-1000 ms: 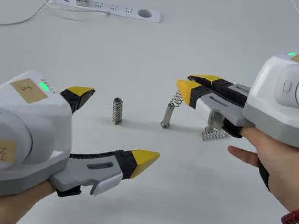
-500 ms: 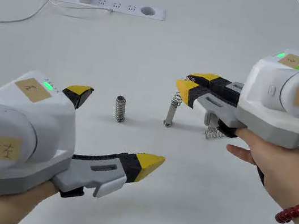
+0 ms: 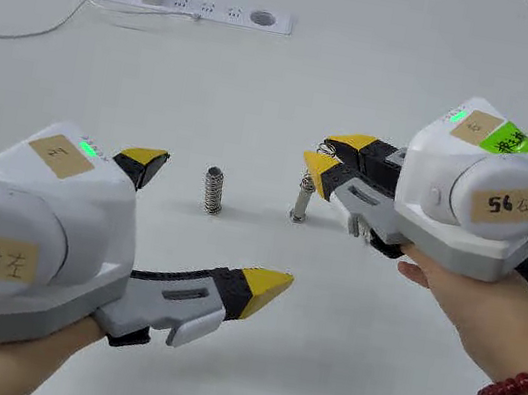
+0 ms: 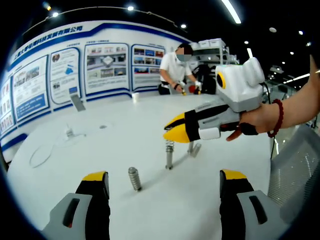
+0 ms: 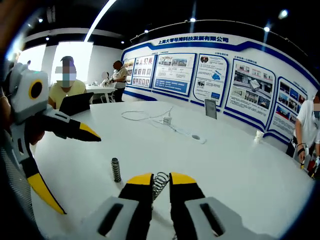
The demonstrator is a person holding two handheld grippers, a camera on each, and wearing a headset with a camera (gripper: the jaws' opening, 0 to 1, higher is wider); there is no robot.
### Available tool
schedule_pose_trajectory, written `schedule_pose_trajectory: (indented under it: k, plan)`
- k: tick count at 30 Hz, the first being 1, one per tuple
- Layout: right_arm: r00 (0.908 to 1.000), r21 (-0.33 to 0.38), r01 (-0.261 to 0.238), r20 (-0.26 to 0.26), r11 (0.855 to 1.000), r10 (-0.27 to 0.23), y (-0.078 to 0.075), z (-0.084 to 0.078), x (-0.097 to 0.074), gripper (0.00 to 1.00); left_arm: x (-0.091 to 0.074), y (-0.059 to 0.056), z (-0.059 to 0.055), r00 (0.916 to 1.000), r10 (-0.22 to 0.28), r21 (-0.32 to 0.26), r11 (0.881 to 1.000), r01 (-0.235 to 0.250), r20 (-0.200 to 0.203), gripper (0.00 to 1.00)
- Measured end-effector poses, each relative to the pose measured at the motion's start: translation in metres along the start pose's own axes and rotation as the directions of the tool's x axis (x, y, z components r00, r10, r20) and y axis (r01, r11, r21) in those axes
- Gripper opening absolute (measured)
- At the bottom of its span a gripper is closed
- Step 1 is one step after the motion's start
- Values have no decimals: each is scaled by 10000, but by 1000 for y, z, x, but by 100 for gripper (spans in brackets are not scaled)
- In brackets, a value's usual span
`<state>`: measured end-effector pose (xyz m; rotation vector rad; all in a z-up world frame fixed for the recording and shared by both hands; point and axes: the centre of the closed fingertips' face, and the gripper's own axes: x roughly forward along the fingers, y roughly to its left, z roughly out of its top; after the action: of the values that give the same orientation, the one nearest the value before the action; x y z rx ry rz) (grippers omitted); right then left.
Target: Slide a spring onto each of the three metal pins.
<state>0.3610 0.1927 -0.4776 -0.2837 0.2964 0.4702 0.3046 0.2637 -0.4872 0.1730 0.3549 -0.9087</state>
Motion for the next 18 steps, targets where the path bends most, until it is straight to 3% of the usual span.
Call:
schedule_pose_trajectory:
  k: [18]
  plan:
    - [9990,-540,51,-446,9985,-75,8,-15,5,13,0,0,0,10000,-20,81,10000,20,-12,91]
